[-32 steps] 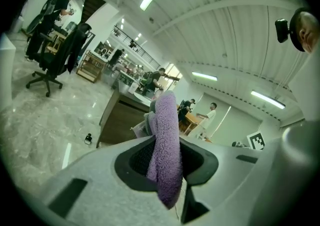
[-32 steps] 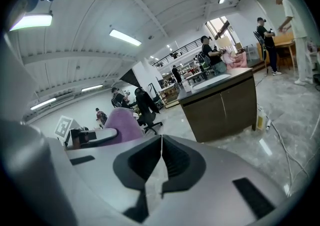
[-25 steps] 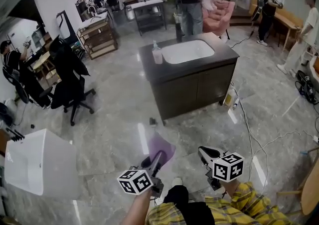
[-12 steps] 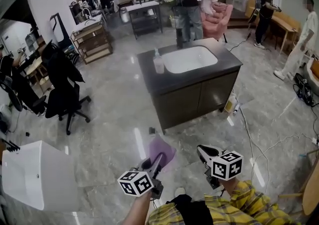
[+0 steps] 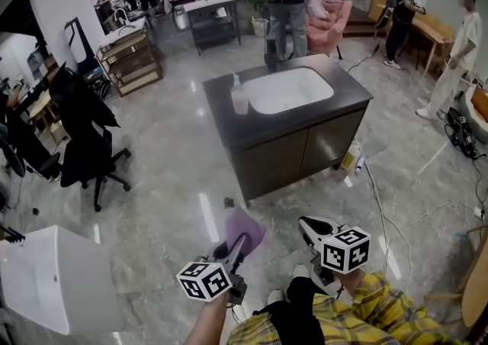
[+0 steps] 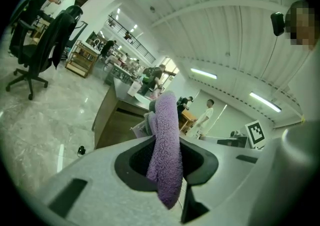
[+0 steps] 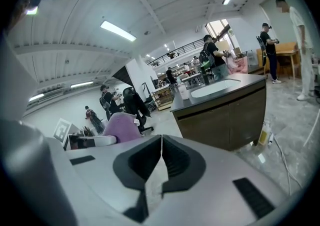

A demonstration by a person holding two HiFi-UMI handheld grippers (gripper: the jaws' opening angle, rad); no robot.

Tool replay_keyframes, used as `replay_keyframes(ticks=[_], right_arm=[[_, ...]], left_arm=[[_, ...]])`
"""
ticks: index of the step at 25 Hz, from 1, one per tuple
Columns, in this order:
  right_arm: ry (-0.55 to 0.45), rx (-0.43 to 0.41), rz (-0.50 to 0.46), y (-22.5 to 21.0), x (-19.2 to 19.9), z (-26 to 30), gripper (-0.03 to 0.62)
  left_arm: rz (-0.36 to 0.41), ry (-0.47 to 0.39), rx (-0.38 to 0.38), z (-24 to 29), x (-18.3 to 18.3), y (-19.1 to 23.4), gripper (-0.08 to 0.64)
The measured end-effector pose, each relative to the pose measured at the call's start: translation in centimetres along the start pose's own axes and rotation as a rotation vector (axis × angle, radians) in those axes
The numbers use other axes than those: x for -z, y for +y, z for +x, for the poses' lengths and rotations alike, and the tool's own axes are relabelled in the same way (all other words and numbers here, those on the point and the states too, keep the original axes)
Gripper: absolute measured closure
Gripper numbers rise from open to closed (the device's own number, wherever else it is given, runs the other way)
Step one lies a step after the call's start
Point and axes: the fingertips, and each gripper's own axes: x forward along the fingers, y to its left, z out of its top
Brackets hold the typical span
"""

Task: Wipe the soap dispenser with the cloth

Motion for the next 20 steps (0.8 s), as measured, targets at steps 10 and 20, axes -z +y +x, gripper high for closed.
replay_keyframes(ticks=[10,20], right_arm=[[-0.031,-0.033,-0.006,-5.4,-6.5,5.3,0.586],[-0.009,-0.071,-0.025,-10.7,-12.0,9.9,0.586]], left_arm=[[-0.003,-0.036,-0.046,6.9,-5.0,2.0,0.485],[-0.013,-0.066,-0.070,14.4,-9.8,2.9,0.484]])
